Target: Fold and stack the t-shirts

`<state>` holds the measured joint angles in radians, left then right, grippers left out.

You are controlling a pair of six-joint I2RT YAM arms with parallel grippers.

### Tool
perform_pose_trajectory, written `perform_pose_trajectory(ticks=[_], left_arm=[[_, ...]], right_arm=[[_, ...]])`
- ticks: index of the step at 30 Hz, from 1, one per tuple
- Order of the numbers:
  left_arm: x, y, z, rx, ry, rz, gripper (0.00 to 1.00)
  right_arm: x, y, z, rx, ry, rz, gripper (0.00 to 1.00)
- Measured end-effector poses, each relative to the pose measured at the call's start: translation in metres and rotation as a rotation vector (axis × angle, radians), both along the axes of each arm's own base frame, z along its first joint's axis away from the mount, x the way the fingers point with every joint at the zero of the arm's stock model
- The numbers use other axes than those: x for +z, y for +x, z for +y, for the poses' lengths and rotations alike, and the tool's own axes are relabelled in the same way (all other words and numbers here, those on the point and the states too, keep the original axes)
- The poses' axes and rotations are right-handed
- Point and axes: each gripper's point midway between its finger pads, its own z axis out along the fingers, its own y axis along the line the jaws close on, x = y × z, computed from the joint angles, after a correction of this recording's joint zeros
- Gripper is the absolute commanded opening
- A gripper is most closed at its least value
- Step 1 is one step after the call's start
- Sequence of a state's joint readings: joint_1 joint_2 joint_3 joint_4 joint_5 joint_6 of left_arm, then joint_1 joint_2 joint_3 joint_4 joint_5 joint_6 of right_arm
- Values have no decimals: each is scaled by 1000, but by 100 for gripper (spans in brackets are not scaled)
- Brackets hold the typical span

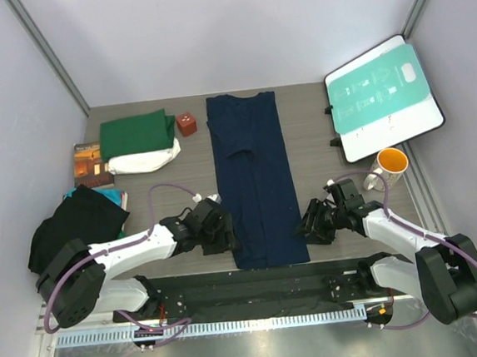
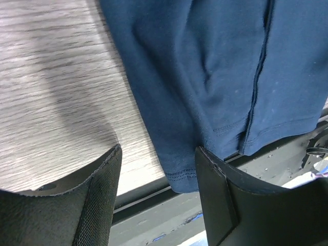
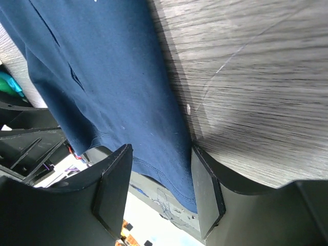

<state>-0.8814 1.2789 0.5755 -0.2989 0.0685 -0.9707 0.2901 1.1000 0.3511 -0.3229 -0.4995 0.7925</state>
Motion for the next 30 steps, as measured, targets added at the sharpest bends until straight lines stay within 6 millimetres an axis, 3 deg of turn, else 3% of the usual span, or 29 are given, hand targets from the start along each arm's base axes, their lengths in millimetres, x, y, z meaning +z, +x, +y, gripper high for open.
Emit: perform_pose_trajectory(ticks=[5,11,19,30], left_arm=[[4,2,12,41,21,0,61],[36,11,19,90,-74,-83,61],[-3,-6,20,71,-32,44,59],[-4,0,-25,8,-189,84,54]], right_arm=[[0,0,1,3,4,-5,56],[-2,-1,5,14,34,-8,56],[1,-1,9,31,58,-22,56],[0,-3,7,31,56,-33,56]])
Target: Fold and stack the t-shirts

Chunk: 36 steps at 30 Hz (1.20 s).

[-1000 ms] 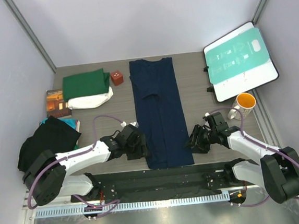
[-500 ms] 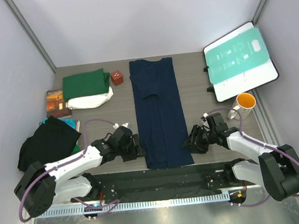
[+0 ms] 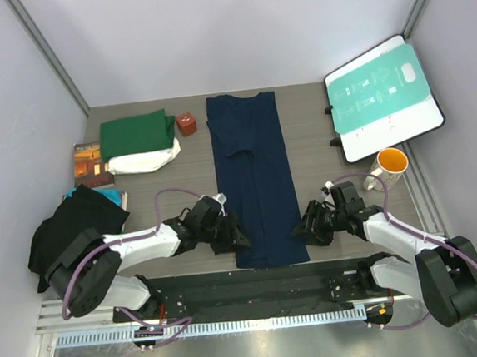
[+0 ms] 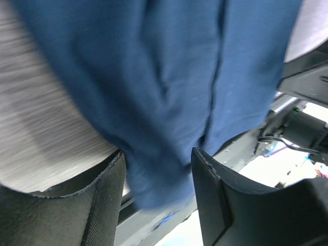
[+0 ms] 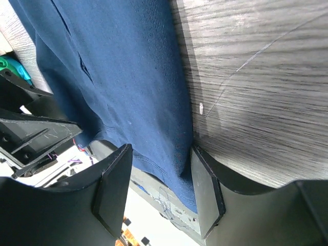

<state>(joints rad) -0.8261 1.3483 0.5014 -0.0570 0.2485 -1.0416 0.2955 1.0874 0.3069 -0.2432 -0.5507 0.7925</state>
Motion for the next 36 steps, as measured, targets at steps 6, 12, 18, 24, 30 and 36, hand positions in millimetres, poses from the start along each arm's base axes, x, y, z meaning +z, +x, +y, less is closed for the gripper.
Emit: perform_pose_trajectory(ticks=[6,12,18,24,30,36], left_arm=[[-2,-1,-28,-52,-61,11,43],[-7,-5,-33,-69,-51,21,13],[-11,-9,-22,-65,6,25,1],[-11,-9,-14,-62,51,18,0],[-11,-9,-12,-73,69,14,0],[-9,-5,-9,-81,116,1,0]], right_arm=[[0,-1,0,0,2,0,53],[-7,-7,-2,1,-9,20,13],[-13,-13,-4,3,-24,42,1],[-12,-14,-3,9,-19,41,1],[-9,-15,0,15,-5,48,1],[17,5,12,28,43,4,1]])
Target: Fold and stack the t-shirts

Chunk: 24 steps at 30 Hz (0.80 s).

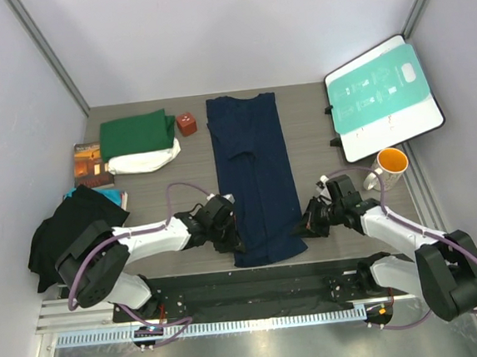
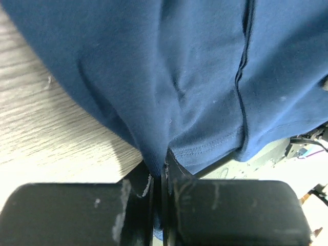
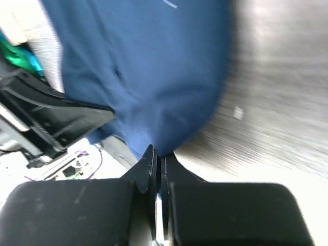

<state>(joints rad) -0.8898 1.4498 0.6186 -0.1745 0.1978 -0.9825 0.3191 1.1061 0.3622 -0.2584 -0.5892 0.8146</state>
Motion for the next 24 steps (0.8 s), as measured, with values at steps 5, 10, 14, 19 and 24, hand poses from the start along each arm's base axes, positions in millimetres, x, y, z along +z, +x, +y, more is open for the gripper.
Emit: perform_pose_trajectory(ticks=[5,10,14,19,24], left_arm=[[11,12,-2,-7,23,-21,0],[34,41,-2,15,30,-73,0],[63,82,9,82,34,-139,0],[88,138,28,173,86,-194,0],[88,177,26,167,151,-205,0]], right_arm=[[22,23,11,14,34,-38,1],[45,51,21,24,54,-82,1],[54,83,32,34,57,-112,1],[52,123,45,52,46,-108,1],[68,173,58,71,34,-179,1]])
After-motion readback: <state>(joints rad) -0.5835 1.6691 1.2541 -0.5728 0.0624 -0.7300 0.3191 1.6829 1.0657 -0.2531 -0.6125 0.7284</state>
